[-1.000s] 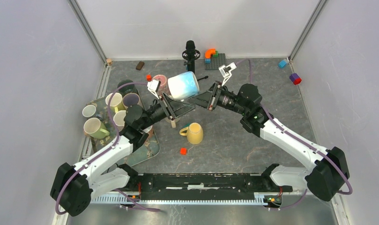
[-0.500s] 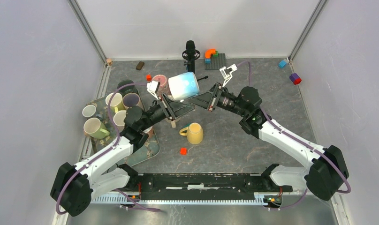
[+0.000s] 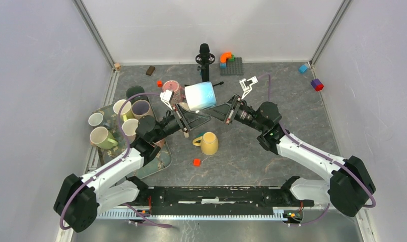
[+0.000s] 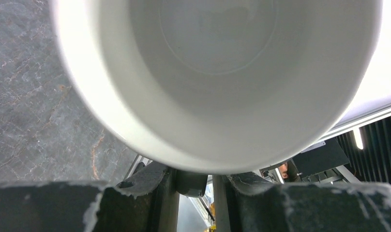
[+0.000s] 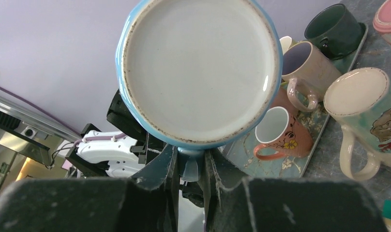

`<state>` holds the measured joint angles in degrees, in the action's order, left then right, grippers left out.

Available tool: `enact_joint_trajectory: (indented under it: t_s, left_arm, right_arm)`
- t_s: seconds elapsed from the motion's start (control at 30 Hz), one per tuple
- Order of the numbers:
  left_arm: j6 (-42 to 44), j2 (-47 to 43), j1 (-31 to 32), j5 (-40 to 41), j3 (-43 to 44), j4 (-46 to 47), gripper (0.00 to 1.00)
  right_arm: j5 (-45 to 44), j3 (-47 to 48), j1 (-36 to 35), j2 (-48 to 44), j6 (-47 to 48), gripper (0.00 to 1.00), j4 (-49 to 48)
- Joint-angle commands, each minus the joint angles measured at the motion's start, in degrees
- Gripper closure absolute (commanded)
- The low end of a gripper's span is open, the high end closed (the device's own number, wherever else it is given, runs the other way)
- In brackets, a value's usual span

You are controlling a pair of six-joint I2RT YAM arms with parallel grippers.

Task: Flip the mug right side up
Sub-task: Turn over the cup at the center of the board.

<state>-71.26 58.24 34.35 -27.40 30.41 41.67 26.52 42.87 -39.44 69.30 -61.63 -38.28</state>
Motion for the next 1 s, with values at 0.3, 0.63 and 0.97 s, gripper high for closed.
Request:
enact_joint_trajectory:
  t_s: [0.3,0.63,0.97]
  left_arm:
    - [-0.7,-2.5,-0.5,7.5,-1.0,4.2,0.61]
    - [1.2,-2.6,-0.5,6.7,-0.2,2.3,0.59]
    - [2.1,-1.2,-0.5,1.7,0.7,1.3,0.63]
  right_arm:
    - [-3.9,-3.4,-1.2,-1.7,-2.4,1.00,-12.7]
    - [-4.5,-2.6,-2.4,-0.8,-2.2,1.00,-12.2]
    - [-4.1,-0.3,-3.3,1.1,-0.8,1.00,-10.3]
